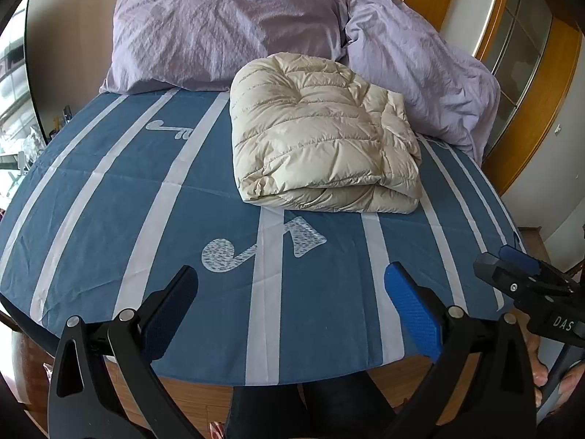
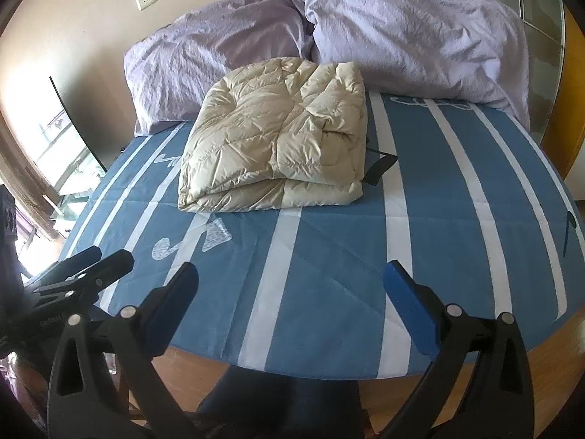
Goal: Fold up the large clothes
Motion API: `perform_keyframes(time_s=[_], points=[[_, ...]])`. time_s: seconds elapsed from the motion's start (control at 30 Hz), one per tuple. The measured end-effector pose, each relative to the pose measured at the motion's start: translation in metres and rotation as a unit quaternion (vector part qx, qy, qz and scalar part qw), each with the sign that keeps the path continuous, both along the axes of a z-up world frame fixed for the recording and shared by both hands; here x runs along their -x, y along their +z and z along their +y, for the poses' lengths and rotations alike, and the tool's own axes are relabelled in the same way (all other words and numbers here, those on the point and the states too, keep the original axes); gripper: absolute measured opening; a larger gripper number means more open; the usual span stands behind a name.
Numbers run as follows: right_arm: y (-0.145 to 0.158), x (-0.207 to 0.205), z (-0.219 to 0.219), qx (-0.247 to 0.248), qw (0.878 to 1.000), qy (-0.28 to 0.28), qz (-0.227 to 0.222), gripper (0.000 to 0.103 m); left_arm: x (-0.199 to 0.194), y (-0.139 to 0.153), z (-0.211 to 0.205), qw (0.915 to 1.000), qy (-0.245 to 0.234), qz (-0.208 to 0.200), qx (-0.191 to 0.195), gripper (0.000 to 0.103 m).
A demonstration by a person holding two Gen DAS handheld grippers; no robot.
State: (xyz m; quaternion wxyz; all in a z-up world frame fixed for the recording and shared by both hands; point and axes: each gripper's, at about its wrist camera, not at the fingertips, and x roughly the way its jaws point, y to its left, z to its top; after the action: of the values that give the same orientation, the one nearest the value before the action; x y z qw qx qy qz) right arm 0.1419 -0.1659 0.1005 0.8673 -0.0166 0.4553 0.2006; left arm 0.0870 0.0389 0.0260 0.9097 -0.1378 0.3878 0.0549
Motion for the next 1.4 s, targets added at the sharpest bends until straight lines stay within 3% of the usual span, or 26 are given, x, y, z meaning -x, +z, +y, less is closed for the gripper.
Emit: perform_keyframes(time_s=[1.4], points=[[-0.006, -0.0028, 0.0016, -0.014, 1.0, 0.005, 0.019, 0.101, -0.0038, -0.0009, -0.0065, 0.9997, -0.016, 0.001, 0.016, 0.102]])
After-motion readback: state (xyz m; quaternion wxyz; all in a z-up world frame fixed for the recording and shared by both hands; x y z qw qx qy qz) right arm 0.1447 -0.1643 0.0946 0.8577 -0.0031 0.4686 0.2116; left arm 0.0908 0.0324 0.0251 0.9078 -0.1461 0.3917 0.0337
